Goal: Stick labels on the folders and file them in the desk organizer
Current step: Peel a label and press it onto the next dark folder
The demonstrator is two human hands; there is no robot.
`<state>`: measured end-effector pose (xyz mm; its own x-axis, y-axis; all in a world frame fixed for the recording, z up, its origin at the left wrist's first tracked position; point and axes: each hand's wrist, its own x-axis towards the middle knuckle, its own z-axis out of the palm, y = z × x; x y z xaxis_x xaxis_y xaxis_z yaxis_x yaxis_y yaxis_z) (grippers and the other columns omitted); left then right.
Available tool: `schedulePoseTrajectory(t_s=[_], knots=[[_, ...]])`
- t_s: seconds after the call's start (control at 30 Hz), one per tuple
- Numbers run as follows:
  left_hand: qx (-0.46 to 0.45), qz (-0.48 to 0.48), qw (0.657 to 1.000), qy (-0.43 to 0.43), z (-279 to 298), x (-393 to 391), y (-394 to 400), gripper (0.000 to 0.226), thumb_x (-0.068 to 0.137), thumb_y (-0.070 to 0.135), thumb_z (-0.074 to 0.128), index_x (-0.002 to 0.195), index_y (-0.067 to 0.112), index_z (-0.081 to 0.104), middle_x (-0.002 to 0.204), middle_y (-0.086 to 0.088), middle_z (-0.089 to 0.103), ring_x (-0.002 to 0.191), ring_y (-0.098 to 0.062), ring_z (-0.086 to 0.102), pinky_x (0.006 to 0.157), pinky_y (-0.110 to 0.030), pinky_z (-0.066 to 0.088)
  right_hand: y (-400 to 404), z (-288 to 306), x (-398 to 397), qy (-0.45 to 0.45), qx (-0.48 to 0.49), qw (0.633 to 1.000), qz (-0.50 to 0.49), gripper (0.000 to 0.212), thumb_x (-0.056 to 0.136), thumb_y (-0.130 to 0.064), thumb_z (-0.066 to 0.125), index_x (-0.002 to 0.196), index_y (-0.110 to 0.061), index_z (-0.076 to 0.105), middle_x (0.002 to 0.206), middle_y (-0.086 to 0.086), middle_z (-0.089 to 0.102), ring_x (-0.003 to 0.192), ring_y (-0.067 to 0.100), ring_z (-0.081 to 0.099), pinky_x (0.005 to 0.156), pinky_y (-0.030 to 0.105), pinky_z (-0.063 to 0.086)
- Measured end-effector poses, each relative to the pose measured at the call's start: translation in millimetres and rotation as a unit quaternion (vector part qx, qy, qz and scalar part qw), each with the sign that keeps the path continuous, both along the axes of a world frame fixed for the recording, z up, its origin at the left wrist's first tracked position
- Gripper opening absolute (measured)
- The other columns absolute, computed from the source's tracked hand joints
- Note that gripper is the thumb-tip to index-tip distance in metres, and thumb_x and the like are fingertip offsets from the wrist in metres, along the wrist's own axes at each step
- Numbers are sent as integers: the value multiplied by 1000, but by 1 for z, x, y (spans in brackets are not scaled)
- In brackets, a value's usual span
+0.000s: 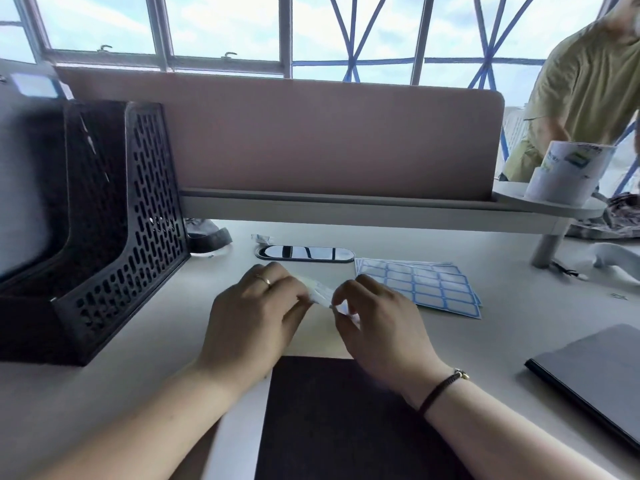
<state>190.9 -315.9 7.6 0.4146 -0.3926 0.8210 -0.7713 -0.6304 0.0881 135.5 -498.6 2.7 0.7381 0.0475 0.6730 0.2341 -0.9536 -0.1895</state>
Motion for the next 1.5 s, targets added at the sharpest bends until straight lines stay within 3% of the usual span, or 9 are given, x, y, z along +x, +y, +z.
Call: schedulePoseTrajectory(t_s=[0.13, 0.23, 0.4, 0.53, 0.63, 0.73, 0.97, 1.37, 1.5], knots=[[7, 21, 999, 24, 1, -2, 0, 25, 83, 42, 71, 92, 19, 72, 68, 11, 52, 66, -18, 55, 60, -31, 43, -1, -1, 1, -40, -6, 999, -20, 17, 73, -13, 69, 82, -24, 62, 76, -6, 58, 62, 22, 61, 49, 26, 37], [-66, 58, 984, 153, 7, -7, -1, 29, 83, 53, 66, 101, 30, 64, 59, 14, 47, 59, -11, 52, 56, -29, 38, -3, -1, 3, -59, 2, 997, -44, 18, 71, -11, 69, 83, -23, 63, 76, -5, 60, 62, 24, 61, 51, 27, 37], [-195, -2, 901, 388, 16, -13, -13, 33, 83, 57, 66, 108, 41, 53, 73, 15, 72, 71, -1, 64, 69, -27, 48, -1, -3, 4, -76, 22, 996, -39, 21, 73, -8, 69, 89, -21, 66, 81, -3, 58, 58, 26, 60, 44, 32, 44], [-310, -63, 824, 470, 19, -14, -20, 35, 86, 27, 75, 116, 32, 57, 81, 3, 76, 76, -11, 72, 77, -34, 59, 8, -2, 1, -75, -42, 996, 4, 20, 69, -10, 72, 85, -22, 69, 81, -3, 58, 62, 22, 56, 52, 32, 45], [-406, -93, 748, 517, 23, -10, -18, 36, 86, 3, 72, 114, 23, 62, 88, -7, 77, 77, -21, 75, 71, -33, 61, 9, -4, 0, -36, -27, 999, 22, 20, 76, -28, 66, 95, -29, 71, 88, -7, 60, 71, 20, 57, 62, 31, 46], [-449, -120, 692, 552, 22, -5, -15, 38, 85, 2, 73, 113, 26, 64, 97, -12, 76, 83, -29, 75, 81, -43, 60, 5, -6, 0, 23, 19, 999, 30, 31, 83, -53, 58, 106, -36, 71, 97, -13, 59, 82, 15, 60, 72, 31, 47], [-334, -133, 790, 496, 19, -7, -16, 54, 89, 8, 71, 126, 44, 53, 84, -6, 78, 90, -25, 74, 92, -47, 56, 2, -3, 5, 12, 136, 989, 59, 31, 87, -40, 63, 117, -37, 64, 100, -18, 55, 83, 6, 58, 72, 34, 52], [-368, -162, 741, 537, 27, -14, -19, 48, 87, 4, 71, 122, 36, 62, 84, -9, 77, 83, -24, 75, 74, -32, 61, 2, -2, 4, -33, 115, 989, 85, 30, 85, -36, 72, 115, -38, 70, 101, -15, 58, 79, 6, 55, 66, 35, 52], [-359, -157, 729, 561, 25, -11, -19, 41, 86, 8, 72, 116, 35, 67, 93, -6, 78, 88, -25, 75, 88, -43, 59, 3, -1, 4, -63, 109, 988, 85, 23, 83, -32, 74, 106, -32, 76, 93, -9, 60, 78, 12, 59, 62, 33, 51]])
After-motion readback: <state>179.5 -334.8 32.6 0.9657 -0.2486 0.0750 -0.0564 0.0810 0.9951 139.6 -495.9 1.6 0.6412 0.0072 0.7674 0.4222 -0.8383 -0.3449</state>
